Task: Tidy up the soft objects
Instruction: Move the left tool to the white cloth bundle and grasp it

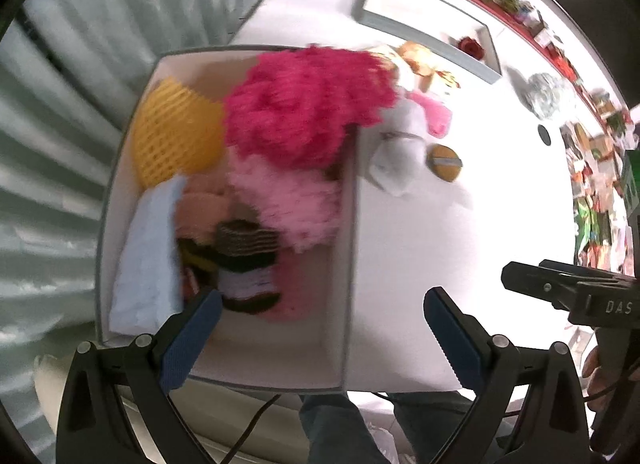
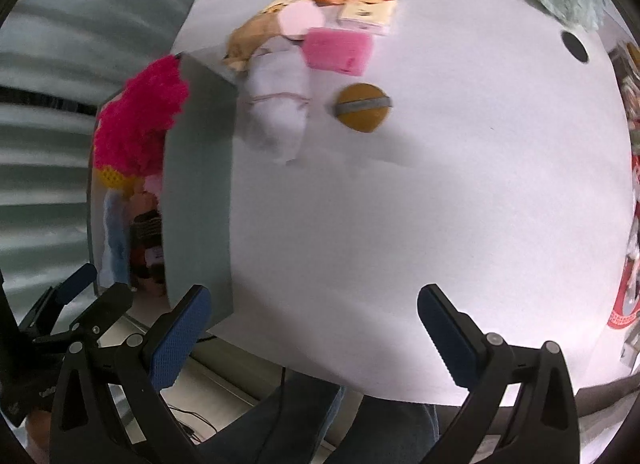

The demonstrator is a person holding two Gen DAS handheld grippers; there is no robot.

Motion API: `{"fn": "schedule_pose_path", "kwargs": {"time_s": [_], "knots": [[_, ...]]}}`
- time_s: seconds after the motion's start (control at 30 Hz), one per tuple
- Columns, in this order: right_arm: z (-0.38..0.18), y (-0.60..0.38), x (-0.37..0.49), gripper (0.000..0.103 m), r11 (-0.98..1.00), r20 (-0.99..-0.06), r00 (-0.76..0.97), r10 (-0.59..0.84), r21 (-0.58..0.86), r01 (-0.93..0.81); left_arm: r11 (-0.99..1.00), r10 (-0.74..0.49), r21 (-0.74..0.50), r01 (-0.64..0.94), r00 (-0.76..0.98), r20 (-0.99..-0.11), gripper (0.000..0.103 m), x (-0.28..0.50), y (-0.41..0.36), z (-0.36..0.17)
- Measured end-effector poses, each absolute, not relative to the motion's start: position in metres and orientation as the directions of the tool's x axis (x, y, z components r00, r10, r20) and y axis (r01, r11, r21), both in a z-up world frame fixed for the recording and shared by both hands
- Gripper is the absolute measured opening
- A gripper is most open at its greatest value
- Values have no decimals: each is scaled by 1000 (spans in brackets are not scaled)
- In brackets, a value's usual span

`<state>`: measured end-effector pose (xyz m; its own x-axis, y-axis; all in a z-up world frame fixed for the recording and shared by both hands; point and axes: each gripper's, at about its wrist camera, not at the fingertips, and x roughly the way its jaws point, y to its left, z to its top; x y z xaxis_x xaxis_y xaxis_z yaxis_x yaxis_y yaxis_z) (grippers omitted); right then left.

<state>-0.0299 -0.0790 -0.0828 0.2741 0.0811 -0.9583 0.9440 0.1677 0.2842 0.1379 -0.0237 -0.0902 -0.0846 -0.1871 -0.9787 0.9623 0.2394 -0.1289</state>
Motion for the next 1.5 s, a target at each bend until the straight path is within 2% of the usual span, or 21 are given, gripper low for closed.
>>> {"fn": "schedule_pose_path", "kwargs": {"time_s": [0.43, 0.8, 1.17, 1.33, 1.43, 1.5], "knots": [[-104, -109, -117, 103, 47, -962, 257, 91, 262, 964, 166, -118, -139, 976, -120, -986, 101, 58, -67, -101], [-115, -133, -144, 103, 96, -960, 244, 137, 258, 961, 281, -42, -174, 944, -169, -985, 101, 22, -82, -130], [-130, -147, -168, 103, 98, -953, 247, 177, 267, 959, 325, -70, -10, 946, 13, -997, 101, 17, -158, -167], [-137, -152, -181, 103, 92, -951, 245, 186, 265, 960, 335, -46, 134, 933, 159, -986, 101, 21, -188, -195], [-139, -153, -186, 103, 84, -947, 256, 194, 276, 958, 357, -10, 157, 921, 171, -985, 101, 28, -199, -213], [-141, -153, -188, 103, 86, -945, 259, 202, 280, 956, 364, -15, 128, 922, 144, -990, 101, 31, -205, -222]]}}
